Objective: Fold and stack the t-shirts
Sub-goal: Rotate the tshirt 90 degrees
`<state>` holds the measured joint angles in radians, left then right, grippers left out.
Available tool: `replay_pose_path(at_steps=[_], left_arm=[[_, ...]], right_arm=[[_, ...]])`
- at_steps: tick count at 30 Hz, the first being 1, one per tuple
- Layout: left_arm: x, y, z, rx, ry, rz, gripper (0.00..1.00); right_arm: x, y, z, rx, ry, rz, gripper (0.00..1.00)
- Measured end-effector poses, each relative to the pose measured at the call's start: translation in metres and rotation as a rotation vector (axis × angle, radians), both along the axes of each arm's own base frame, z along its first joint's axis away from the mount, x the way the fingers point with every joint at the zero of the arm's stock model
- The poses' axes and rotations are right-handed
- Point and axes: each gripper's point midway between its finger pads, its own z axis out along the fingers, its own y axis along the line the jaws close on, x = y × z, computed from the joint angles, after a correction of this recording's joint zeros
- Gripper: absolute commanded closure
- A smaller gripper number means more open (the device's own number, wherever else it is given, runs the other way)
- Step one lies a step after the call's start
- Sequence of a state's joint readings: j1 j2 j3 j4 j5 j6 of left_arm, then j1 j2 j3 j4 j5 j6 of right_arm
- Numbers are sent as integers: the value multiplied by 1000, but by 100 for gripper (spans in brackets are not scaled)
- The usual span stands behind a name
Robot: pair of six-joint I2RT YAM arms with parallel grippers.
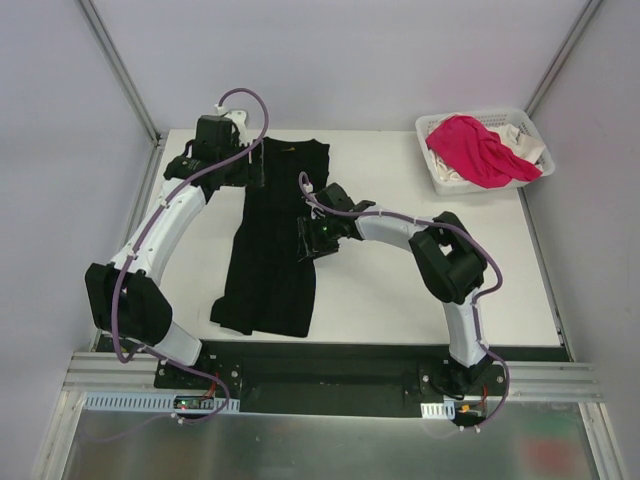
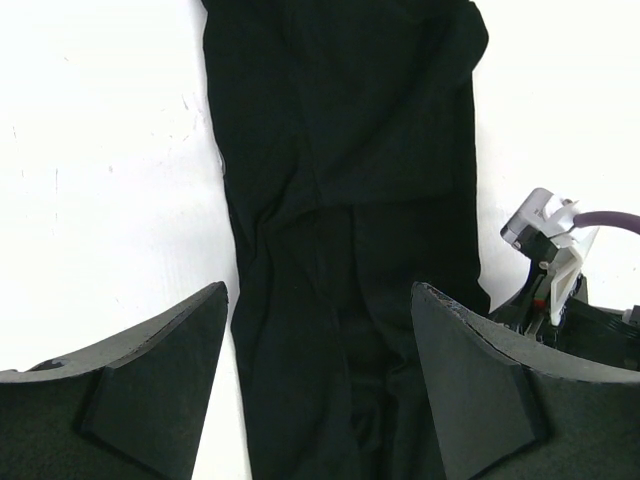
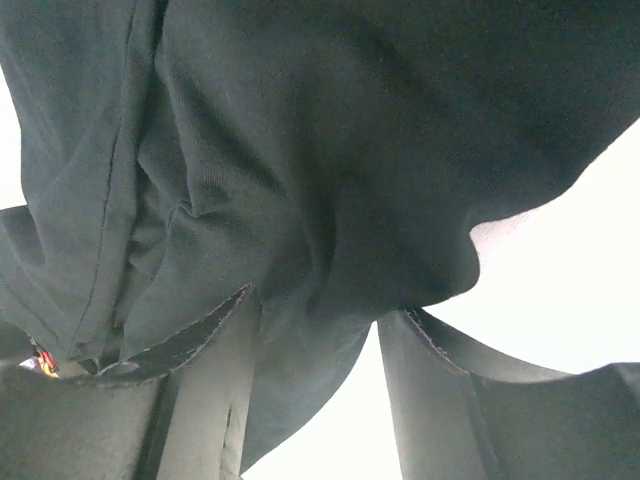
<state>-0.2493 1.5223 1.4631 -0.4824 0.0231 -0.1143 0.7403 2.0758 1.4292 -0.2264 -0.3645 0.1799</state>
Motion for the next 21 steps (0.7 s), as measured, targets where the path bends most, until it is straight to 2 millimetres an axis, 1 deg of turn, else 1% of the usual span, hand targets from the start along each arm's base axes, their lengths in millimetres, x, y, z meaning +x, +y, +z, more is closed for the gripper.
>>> replay_pose_path(at_steps=[4, 5, 7, 8, 10, 11, 15, 21], left_arm=[[1, -1, -5, 1, 12, -2, 27], [1, -1, -7, 2, 17, -2, 27], [1, -1, -10, 4, 24, -2, 27], [0, -1, -10, 5, 25, -2, 27], [0, -1, -11, 5, 26, -2, 27], [0, 0, -11, 5, 26, -2, 27], [0, 0, -13, 7, 31, -1, 27], [-1, 0, -15, 10, 35, -1, 27]], right_arm=[[0, 0, 0, -1, -1, 0, 52], [1, 0, -1, -2, -1, -1, 60], [3, -3, -2, -6, -6, -5, 72], [4, -5, -4, -9, -8, -11, 81], [7, -11, -8, -11, -10, -31, 85], [8, -15, -10, -7, -4, -47, 89], [13, -32, -11, 9, 6, -105, 92], [19, -53, -12, 12, 2, -160, 93]])
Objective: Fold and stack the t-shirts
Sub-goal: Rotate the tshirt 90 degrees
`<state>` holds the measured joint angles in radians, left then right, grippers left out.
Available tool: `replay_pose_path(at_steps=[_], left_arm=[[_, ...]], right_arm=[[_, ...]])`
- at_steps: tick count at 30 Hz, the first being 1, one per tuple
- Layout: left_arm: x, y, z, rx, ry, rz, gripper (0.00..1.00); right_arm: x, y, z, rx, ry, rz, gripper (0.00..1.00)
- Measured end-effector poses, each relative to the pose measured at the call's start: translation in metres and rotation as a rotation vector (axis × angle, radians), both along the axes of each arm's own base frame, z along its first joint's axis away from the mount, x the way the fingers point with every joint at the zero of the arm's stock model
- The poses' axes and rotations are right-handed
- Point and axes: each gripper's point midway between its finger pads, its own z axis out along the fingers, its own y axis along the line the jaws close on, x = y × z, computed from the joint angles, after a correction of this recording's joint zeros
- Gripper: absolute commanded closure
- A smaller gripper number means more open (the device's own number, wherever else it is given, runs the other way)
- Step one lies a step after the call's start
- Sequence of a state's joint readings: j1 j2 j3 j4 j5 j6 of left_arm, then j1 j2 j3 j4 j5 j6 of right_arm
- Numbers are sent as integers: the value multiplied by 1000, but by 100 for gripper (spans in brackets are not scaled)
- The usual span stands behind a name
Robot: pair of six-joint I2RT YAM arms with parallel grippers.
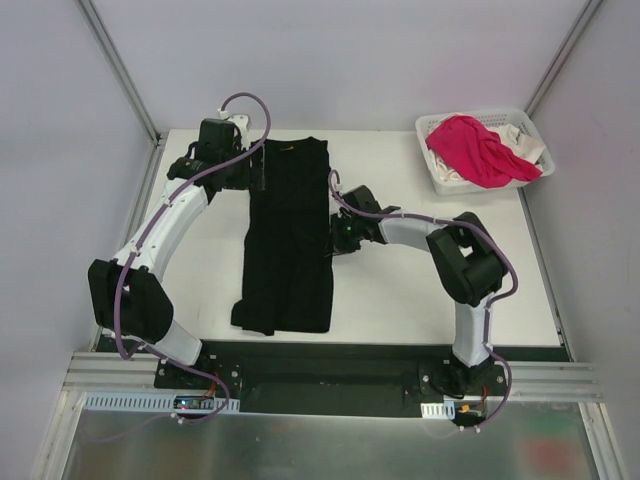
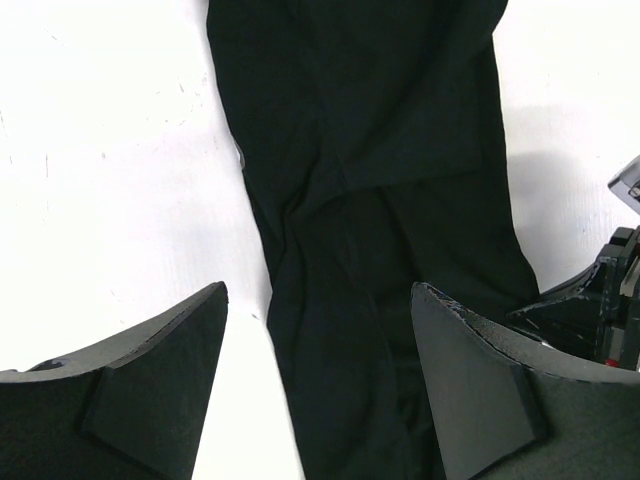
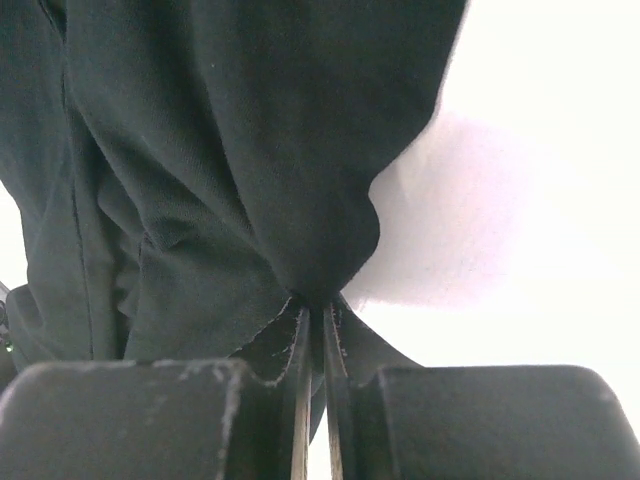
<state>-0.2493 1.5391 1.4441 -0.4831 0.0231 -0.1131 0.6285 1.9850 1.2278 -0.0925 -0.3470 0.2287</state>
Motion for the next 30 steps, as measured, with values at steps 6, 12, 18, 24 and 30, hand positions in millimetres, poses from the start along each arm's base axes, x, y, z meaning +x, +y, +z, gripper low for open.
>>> replay_pose_path(at_steps=[6, 12, 18, 24, 30], left_arm=[[0, 0, -1, 1, 2, 0, 27], [0, 0, -4, 5, 7, 1, 27], [3, 0, -14, 10, 33, 1, 27], [8, -3, -31, 11, 70, -4, 27], [21, -11, -63, 8, 136, -15, 27]], right_arm=[[6, -21, -1, 4, -7, -43, 93], [21, -71, -1, -14, -8, -156, 93], [24, -102, 0, -46, -22, -225, 91], [16, -107, 0, -55, -26, -228, 71], [13, -105, 7, -54, -42, -218, 52]])
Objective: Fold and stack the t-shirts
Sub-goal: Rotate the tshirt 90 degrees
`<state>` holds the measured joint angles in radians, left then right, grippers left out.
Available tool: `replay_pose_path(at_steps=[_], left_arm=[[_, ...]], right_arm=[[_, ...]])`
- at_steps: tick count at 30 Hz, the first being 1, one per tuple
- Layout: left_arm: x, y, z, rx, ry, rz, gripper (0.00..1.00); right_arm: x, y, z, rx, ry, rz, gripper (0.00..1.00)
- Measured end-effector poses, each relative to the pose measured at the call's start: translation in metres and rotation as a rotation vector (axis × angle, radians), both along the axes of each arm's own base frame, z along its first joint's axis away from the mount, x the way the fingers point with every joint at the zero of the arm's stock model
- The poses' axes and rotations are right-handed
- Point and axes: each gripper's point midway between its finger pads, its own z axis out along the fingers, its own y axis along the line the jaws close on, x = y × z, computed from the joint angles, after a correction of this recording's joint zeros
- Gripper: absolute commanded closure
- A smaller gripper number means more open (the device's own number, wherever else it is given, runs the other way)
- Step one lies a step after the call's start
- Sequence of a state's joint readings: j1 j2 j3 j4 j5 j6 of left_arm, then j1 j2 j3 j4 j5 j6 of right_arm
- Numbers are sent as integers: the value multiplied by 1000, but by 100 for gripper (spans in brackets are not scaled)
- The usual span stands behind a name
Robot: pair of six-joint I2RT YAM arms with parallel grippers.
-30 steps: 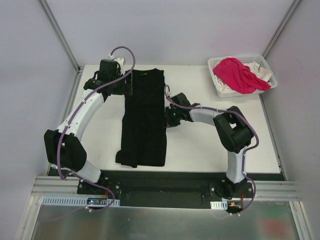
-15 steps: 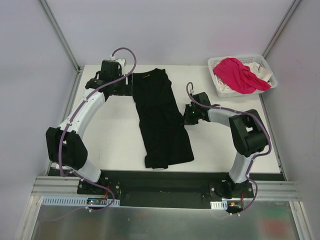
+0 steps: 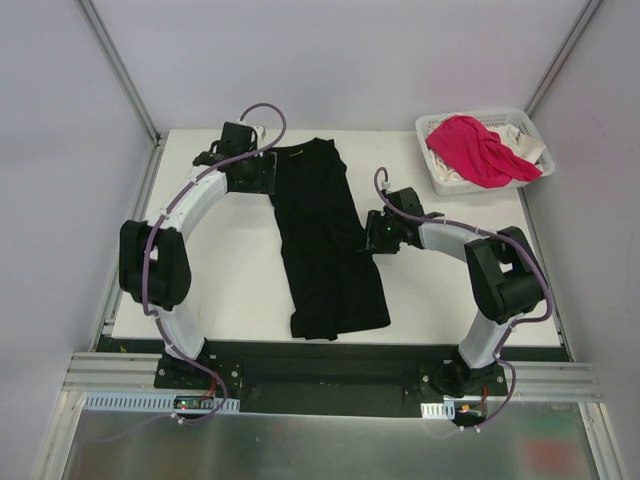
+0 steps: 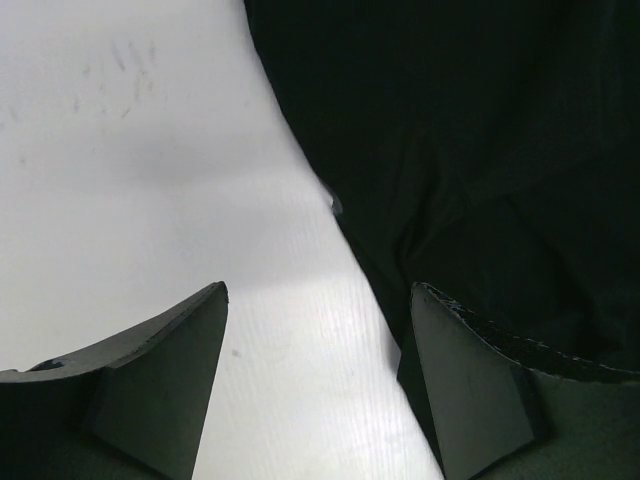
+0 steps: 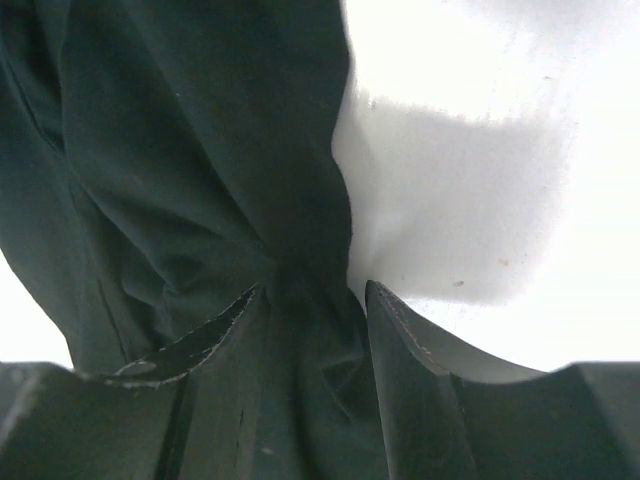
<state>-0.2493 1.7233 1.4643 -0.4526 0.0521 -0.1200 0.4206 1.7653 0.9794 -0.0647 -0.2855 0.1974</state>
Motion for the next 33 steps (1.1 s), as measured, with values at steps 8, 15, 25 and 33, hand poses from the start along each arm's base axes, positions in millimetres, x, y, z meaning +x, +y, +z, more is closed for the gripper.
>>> replay_pose_path(at_steps=[8, 15, 25, 33], left_arm=[[52, -25, -48, -29, 91, -42, 27], [100, -51, -38, -95, 49, -95, 26], [111, -71, -35, -156, 47, -154, 26], [105, -79, -93, -160, 167, -169, 26]], right_arm=[[-6, -25, 5, -133, 3, -23, 51], [2, -25, 39, -136, -55, -9, 51], [-10, -3, 56, -104, -81, 63, 52], [-28, 20, 58, -73, -72, 143, 53]])
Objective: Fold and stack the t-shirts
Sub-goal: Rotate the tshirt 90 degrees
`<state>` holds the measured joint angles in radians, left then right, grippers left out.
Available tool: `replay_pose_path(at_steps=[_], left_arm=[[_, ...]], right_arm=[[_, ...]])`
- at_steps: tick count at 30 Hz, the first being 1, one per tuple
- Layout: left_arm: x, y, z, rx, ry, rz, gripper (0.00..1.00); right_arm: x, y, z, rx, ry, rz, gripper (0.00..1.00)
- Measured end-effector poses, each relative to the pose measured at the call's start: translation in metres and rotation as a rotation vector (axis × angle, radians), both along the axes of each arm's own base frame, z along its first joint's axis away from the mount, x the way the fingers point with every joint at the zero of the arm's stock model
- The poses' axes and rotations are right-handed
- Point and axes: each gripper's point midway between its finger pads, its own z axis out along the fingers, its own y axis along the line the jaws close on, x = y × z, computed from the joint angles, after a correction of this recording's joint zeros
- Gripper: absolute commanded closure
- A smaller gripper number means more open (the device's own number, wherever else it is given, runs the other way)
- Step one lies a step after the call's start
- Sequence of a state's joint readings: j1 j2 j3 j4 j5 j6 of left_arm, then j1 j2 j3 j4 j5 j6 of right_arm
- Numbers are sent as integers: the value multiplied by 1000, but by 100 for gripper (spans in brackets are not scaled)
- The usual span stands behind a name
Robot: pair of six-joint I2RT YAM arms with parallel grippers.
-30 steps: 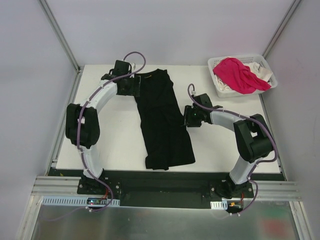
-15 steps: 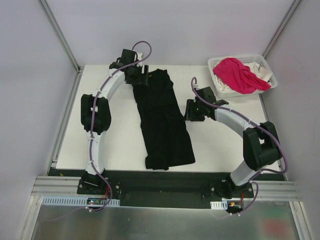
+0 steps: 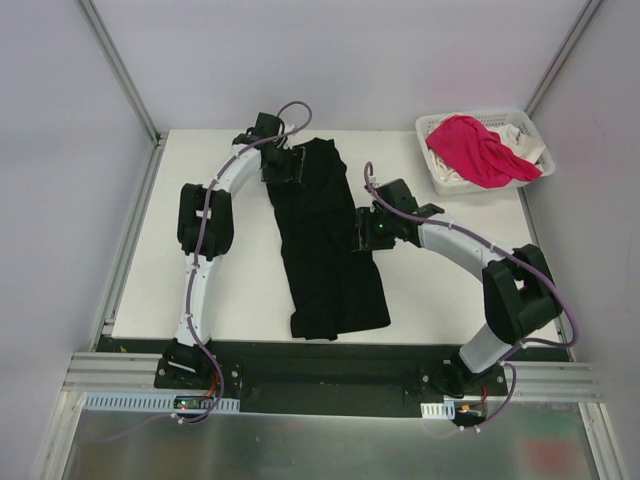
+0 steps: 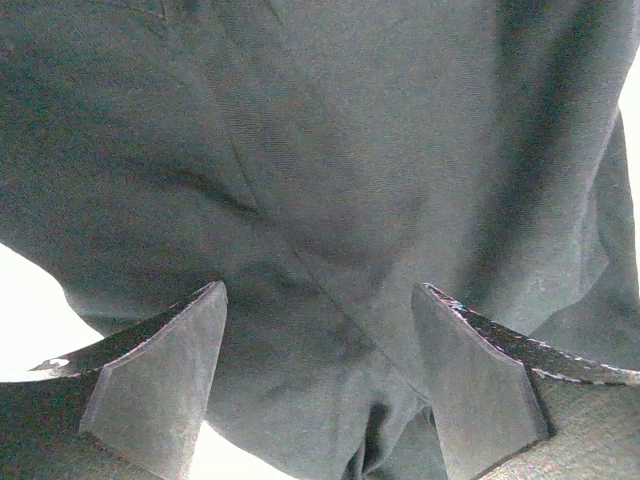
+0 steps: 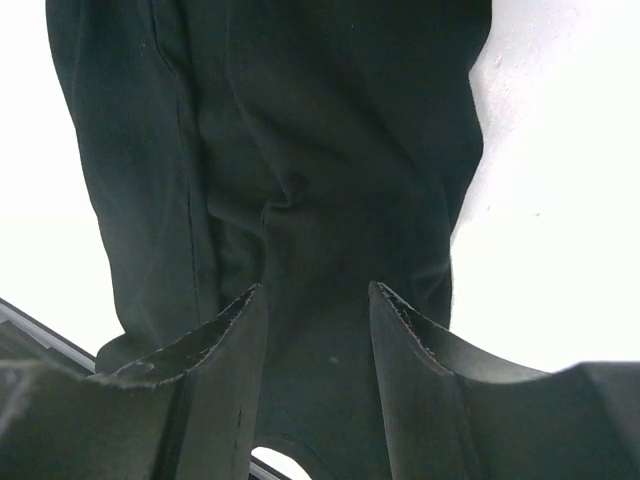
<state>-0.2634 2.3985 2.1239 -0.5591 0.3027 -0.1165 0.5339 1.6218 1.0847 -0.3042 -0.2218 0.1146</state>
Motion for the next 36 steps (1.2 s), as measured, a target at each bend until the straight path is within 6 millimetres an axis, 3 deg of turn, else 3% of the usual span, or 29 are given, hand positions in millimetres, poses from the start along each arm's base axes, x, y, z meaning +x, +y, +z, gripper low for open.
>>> replay_pose_path(at_steps=[4, 23, 29, 36], left_arm=[[-2, -1, -11, -2, 24, -1, 26], [0, -6, -17, 34, 78, 14, 26], [-9, -10, -19, 59, 90, -35, 26], [-33, -14, -24, 133, 121, -169, 27]], right_arm=[[0, 0, 2, 2, -6, 2, 53], [0, -7, 32, 27, -73, -3, 53], [4, -14, 43, 37, -98, -24, 53], [5, -15, 53, 52, -122, -31, 53]])
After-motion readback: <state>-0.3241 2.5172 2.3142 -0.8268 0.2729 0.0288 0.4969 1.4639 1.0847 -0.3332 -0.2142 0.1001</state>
